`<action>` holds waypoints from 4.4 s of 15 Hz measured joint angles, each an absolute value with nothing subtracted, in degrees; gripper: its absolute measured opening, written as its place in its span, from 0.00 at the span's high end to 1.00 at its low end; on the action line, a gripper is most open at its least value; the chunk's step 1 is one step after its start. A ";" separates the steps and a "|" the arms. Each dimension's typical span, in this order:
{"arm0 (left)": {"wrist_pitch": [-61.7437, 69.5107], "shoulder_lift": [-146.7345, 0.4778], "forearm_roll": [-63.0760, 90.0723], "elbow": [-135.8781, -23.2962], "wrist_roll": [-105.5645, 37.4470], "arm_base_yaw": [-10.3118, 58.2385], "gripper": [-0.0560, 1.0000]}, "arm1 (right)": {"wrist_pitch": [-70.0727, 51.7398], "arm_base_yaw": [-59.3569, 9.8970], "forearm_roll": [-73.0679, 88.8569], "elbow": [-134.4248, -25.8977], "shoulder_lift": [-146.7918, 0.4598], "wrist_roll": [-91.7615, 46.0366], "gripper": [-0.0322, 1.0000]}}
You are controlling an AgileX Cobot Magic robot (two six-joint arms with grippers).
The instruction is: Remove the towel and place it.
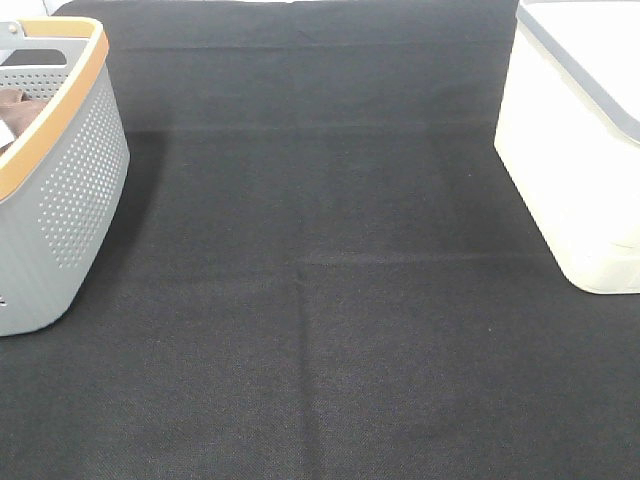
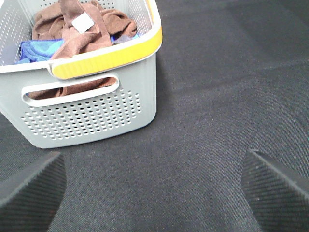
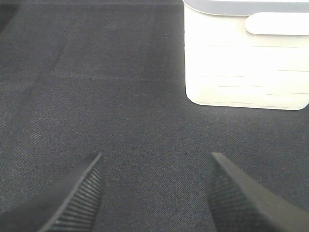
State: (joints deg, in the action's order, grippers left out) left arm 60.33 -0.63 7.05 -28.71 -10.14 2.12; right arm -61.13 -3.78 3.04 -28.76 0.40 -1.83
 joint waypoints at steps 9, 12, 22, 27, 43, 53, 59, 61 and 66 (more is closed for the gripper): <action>60.16 -1.03 7.10 -28.71 -10.14 2.12 0.06 | -61.13 -3.78 3.04 -28.76 0.40 -1.83 0.40; 60.16 -1.03 7.22 -28.71 -10.14 2.12 0.06 | -61.13 -3.78 3.04 -28.76 0.40 -1.83 0.40; 36.55 -13.87 2.75 -29.85 -6.82 2.12 0.16 | -61.08 -3.78 3.04 -28.76 -1.72 -1.83 0.40; 18.79 -33.35 2.41 -33.23 -3.55 2.12 0.24 | -61.08 -3.78 3.09 -28.76 -3.50 -1.83 0.40; 50.13 -92.70 -15.36 -82.79 17.65 2.12 0.25 | -61.08 -3.78 3.09 -28.76 -3.50 -1.83 0.40; 65.89 -121.52 -15.30 -113.27 17.99 -1.60 0.33 | -61.08 -3.78 3.09 -28.76 -3.50 -1.83 0.40; 65.55 -127.65 -11.52 -117.97 17.99 -1.66 0.33 | -61.08 -3.78 3.09 -28.76 -3.50 -1.83 0.40; 65.32 -129.14 -10.71 -117.97 17.99 -1.66 0.36 | -61.08 -3.78 3.09 -28.76 -3.50 -1.83 0.40; 64.34 -129.43 -11.06 -118.03 17.48 -1.66 0.75 | -61.08 -3.78 3.09 -28.76 -3.50 -1.83 0.40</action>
